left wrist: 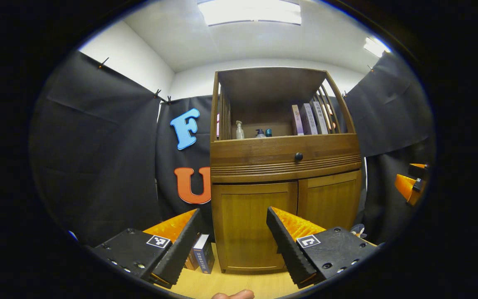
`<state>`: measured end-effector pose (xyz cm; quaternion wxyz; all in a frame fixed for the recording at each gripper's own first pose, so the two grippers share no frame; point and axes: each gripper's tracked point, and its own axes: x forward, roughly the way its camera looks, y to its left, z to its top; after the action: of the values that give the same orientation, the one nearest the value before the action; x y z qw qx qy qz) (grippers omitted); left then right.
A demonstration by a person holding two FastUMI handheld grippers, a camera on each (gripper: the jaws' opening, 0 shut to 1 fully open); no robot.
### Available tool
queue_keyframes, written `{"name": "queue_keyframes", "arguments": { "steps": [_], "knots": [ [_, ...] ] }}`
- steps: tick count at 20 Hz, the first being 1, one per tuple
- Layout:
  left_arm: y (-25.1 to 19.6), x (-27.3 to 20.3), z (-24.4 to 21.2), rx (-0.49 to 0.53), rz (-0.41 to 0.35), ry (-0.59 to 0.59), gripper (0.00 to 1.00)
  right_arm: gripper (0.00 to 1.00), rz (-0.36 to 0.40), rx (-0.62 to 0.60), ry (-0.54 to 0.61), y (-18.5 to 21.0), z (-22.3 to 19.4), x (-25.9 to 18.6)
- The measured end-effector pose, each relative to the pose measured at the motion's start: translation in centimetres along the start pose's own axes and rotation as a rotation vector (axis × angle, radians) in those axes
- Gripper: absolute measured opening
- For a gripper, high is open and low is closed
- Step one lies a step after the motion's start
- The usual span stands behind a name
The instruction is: Open the right door of the double-door shoe cabinet with the right hand, and open the left door with the left hand.
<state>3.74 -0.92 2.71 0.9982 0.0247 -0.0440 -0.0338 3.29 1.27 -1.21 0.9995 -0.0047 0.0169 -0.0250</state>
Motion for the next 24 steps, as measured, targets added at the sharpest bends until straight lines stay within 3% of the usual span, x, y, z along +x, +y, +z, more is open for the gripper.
{"name": "queue_keyframes", "arguments": {
  "steps": [5, 6, 7, 8, 10, 13, 14, 17, 18, 21, 23, 24],
  "knots": [
    [0.9, 0.8, -0.9, -0.015, 0.013, 0.015, 0.95, 1.00, 0.000, -0.010, 0.022, 1.4, -1.5, 1.1],
    [1.0, 1.0, -1.1, -0.020, 0.016, 0.020, 1.00, 1.00, 0.005, -0.013, 0.031, 1.8, -1.9, 1.4],
    [1.3, 1.2, -1.2, -0.020, 0.019, 0.021, 0.96, 1.00, 0.014, -0.010, 0.039, 2.5, -2.3, 1.9],
    [1.6, 1.3, -1.3, -0.013, 0.021, 0.020, 1.00, 1.00, 0.024, -0.003, 0.046, 3.0, -2.7, 2.3],
    [2.4, 1.5, -1.5, 0.013, 0.038, 0.012, 0.96, 1.00, 0.038, 0.017, 0.057, 4.1, -3.8, 3.2],
    [2.8, 2.0, -2.2, 0.017, 0.053, 0.006, 1.00, 1.00, 0.067, 0.043, 0.116, 6.3, -6.6, 4.6],
    [2.9, 2.1, -2.5, 0.008, 0.051, 0.008, 0.96, 1.00, 0.082, 0.056, 0.140, 7.0, -7.5, 4.9],
    [3.5, 2.5, -3.6, -0.004, 0.049, 0.027, 1.00, 1.00, 0.115, 0.101, 0.210, 9.2, -10.6, 6.9],
    [3.8, 2.7, -4.0, -0.001, 0.051, 0.035, 0.96, 1.00, 0.119, 0.104, 0.242, 9.6, -12.0, 7.6],
    [4.3, 3.1, -5.0, 0.015, 0.057, 0.049, 1.00, 0.97, 0.135, 0.132, 0.312, 11.1, -15.1, 8.9],
    [5.2, 3.8, -5.2, 0.013, 0.065, 0.048, 0.96, 0.94, 0.162, 0.137, 0.346, 12.6, -16.8, 9.9],
    [5.6, 4.3, -5.3, 0.006, 0.067, 0.053, 1.00, 0.93, 0.173, 0.131, 0.372, 13.1, -17.6, 10.2]
  ]
}}
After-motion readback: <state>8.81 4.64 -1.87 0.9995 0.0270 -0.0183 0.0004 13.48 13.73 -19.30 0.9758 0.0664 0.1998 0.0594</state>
